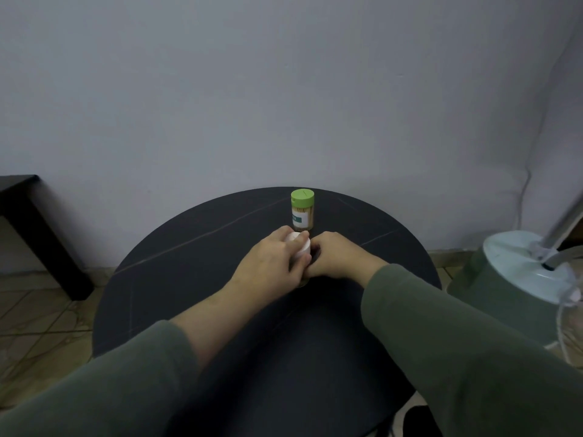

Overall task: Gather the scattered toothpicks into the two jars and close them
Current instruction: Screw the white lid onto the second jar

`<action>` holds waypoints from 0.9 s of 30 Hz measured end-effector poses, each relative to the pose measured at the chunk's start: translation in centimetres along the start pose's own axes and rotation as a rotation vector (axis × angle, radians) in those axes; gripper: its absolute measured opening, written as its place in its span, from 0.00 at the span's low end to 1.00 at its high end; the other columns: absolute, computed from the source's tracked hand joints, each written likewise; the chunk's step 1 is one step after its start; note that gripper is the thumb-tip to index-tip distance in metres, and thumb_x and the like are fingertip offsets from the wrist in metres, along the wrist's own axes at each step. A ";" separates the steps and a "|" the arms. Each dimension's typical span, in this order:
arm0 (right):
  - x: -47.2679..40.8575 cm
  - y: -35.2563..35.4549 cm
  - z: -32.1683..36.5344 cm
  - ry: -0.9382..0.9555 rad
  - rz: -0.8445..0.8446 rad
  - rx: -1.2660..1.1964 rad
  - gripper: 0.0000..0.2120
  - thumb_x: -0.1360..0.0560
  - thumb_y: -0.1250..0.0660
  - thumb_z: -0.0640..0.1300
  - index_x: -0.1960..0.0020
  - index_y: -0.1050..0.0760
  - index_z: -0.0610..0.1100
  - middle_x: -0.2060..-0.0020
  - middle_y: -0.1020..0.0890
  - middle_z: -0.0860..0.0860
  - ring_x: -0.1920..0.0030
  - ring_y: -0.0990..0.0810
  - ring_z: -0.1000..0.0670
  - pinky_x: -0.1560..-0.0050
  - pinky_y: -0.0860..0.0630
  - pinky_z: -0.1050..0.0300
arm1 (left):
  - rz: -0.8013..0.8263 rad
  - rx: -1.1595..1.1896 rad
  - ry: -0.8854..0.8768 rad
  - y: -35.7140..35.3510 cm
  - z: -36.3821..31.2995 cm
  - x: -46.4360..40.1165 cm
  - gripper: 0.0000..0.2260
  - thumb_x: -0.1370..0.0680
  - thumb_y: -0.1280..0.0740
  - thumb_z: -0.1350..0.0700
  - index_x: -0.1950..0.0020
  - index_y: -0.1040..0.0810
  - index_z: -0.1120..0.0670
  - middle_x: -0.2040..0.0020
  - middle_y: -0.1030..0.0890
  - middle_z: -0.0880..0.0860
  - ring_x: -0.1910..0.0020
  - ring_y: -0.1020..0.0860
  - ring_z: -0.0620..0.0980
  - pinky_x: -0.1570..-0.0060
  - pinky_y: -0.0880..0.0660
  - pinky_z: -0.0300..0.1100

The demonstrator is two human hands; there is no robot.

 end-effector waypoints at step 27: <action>-8.8 -0.3 -1.8 -0.261 -0.539 -0.442 0.39 0.27 0.27 0.45 0.23 0.43 0.44 0.27 0.33 0.45 0.27 0.35 0.45 0.30 0.35 0.49 | -0.258 0.715 0.628 -3.9 4.1 -2.8 0.24 0.26 0.26 0.54 0.33 0.29 0.53 0.39 0.23 0.48 0.43 0.26 0.43 0.46 0.30 0.36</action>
Point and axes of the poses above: each hand's wrist, its own x-axis away from the middle knuckle, its own y-axis out of the back of the hand, z = x × y, the point moved 2 cm from there along -x, towards the middle knuckle
